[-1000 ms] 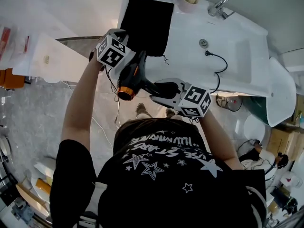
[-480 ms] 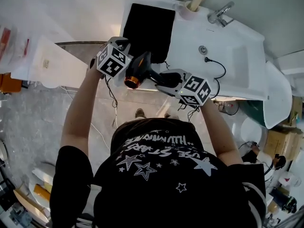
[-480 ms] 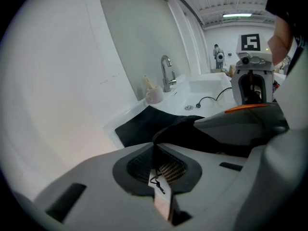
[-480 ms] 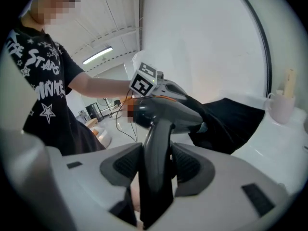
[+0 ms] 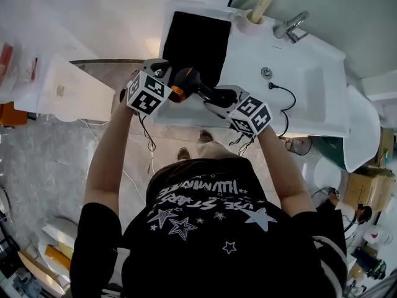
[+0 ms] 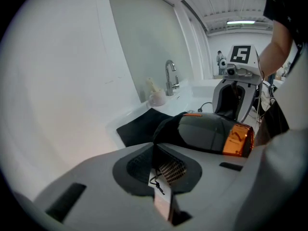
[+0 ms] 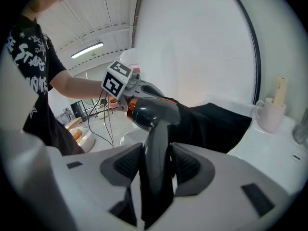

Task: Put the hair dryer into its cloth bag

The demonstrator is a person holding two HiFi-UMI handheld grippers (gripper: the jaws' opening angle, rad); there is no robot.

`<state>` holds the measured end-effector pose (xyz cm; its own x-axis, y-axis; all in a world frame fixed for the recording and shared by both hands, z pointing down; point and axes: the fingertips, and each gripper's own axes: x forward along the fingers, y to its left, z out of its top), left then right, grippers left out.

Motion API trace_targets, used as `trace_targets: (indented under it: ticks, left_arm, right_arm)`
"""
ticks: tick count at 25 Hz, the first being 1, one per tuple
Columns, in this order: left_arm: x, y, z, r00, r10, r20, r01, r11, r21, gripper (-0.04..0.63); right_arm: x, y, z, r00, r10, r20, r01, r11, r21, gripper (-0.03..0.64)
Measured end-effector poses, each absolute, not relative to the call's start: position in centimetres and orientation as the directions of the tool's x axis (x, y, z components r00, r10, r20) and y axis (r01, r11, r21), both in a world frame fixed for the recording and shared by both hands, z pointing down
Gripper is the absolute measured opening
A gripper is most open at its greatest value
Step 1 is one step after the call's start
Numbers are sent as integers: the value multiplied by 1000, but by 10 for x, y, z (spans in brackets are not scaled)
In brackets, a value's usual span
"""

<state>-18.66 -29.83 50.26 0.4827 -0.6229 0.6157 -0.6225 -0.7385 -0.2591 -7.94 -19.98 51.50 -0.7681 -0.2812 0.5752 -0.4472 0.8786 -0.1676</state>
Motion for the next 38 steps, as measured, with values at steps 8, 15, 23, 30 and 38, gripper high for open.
trace_targets:
  ticks: [8,15,23,30,38]
  left_arm:
    - [-190,-309,487,436,-668,603,-685,-681,-258,21]
    - [-184,-317,475,415,-686,598,-703,-658,-268,21]
    - [-177,-321,462,410,-705,579,-722,-639,-267,21]
    - [-174,-318,461,387,-715,582,-741,-617,-266,21]
    - [-172,-313,464,381,-714,587,-754,-608,-249,21]
  right_arm:
    - [-79,-227,507,-775,-303,555,-429,896,-111,190]
    - [-71,-220,490,-800,-263,539,-345,937,-55,189]
    - [-65,-244,496,-763,-305,570,-359,933,19,186]
    - [-70,-267,500,-735,-370,568,-379,919,110,179]
    - [-67,-272,516,-685,-401,608,-335,915,226,181]
